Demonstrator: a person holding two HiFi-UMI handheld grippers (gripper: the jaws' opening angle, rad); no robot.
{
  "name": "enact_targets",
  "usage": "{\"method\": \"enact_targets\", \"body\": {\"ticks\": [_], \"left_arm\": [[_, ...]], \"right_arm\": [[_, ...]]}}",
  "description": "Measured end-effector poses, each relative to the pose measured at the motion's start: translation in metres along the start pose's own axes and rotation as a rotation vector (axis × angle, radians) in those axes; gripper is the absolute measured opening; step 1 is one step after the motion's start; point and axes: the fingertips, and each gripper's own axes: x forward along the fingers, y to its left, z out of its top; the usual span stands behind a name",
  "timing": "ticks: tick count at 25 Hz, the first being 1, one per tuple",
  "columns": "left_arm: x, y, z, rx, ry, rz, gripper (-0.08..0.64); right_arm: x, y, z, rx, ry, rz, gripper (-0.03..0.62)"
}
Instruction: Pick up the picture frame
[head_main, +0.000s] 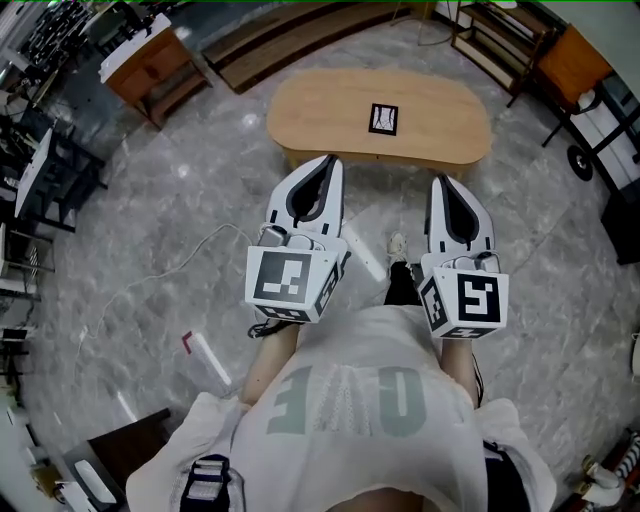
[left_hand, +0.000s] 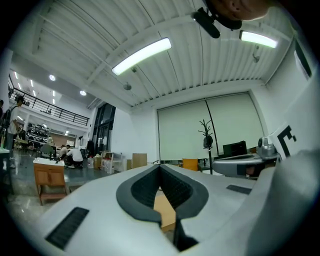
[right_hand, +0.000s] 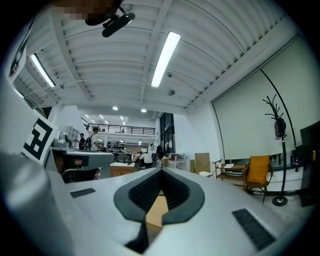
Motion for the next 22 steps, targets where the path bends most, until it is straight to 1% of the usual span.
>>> {"method": "enact_targets", "body": {"ticks": [4,7,13,18,22], "left_arm": [[0.030,0.007,-0.013,-0.010,0.026,-0.012,0.009],[0.056,0.012,-0.021,-0.022,0.035,-0.009,0.009],[0.105,0.022,-0.032,-0.049,0.080,0.008,0.009],[0.143,0.026,-0.040,-0.061,0.117,0.022,0.009],[0.182,0.036,-0.042,-0.069,0.135,0.049,0.009]], "right_arm": [[0.025,-0.015,-0.014,0.012,0.039,-0.006,0.005],[0.043,-0.029,-0.026,0.003,0.073,-0.006,0.005],[0.081,-0.052,-0.040,-0.006,0.144,0.009,0.005],[0.118,-0.070,-0.048,-0.017,0.185,0.042,0.005],[0.152,-0.086,-0.047,-0.019,0.212,0.083,0.005]]}}
